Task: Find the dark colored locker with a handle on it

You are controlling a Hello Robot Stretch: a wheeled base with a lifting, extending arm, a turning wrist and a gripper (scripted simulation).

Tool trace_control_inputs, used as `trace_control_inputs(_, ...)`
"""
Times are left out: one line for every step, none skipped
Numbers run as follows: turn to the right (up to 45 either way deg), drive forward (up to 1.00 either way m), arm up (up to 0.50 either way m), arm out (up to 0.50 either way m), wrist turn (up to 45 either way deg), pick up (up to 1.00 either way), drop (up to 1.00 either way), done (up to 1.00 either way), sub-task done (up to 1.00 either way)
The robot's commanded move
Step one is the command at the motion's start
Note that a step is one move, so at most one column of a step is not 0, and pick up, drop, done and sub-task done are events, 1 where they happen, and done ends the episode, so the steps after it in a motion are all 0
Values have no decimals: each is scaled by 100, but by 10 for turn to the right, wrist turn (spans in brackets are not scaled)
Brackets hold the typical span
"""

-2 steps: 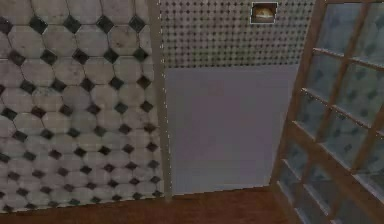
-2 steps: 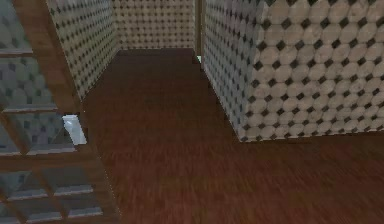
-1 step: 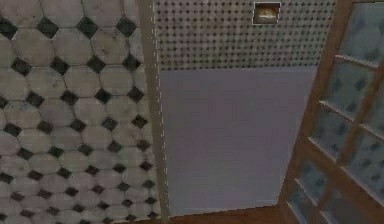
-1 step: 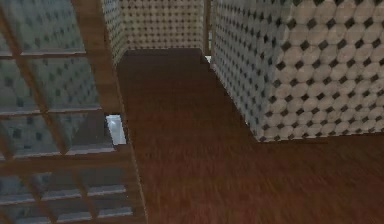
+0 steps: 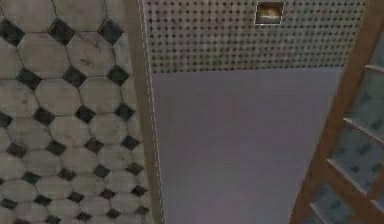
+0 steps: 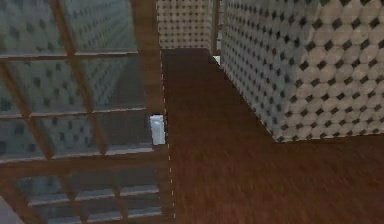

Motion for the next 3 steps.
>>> trace_control_inputs(120, 0, 0, 0, 0, 0, 0, 0, 0)
trace_control_inputs(0, 100, 0, 0, 0, 0, 0, 0, 0)
trace_control_inputs(90, 0, 0, 0, 0, 0, 0, 0, 0)
